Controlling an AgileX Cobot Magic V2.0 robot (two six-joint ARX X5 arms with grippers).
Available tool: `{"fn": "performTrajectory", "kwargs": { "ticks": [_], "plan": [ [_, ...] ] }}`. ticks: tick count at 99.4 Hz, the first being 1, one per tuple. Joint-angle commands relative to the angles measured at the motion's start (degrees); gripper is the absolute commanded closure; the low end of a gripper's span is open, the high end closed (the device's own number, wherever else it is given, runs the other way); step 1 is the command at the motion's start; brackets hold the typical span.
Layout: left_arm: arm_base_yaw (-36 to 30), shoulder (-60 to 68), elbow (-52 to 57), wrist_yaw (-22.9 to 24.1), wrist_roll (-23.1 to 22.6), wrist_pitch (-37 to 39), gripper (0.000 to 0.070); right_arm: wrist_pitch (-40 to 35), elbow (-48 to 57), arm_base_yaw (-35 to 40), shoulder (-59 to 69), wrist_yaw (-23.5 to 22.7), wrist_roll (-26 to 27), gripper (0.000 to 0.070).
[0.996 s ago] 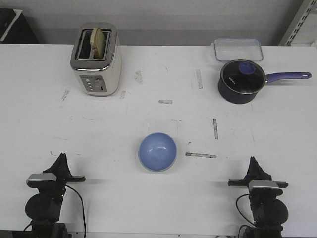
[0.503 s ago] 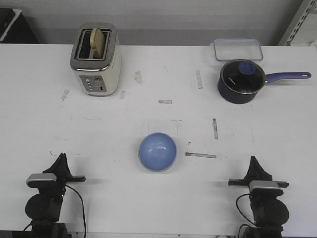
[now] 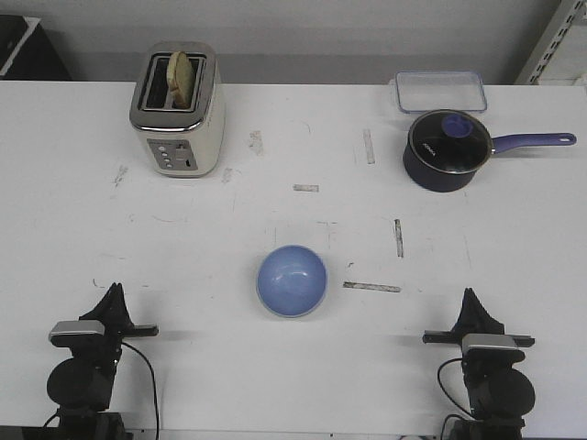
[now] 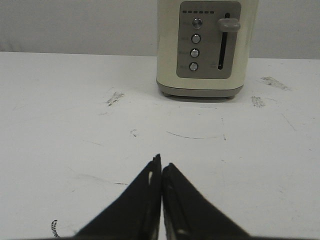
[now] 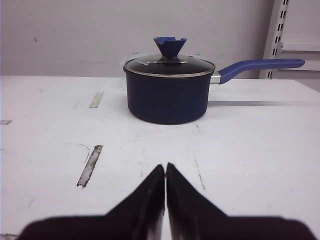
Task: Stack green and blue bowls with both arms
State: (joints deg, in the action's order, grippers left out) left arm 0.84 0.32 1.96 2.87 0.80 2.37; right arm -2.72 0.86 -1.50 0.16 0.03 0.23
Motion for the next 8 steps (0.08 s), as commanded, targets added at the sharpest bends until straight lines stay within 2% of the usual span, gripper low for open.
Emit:
{"fn": "performTrajectory", "kwargs": {
  "ticks": [1,8],
  "plan": [
    [0.0,-0.07,-1.18,-0.02,-0.13,0.66,0.0699,0.63,-0.13,-0.02,-0.11,-0.02,-0.09,0.07],
    [0.0,-0.07,-1.18,-0.02,-0.13,0.66,0.0699,0.63,-0.13,-0.02,-0.11,-0.02,-0.09,0.07]
  ]
}}
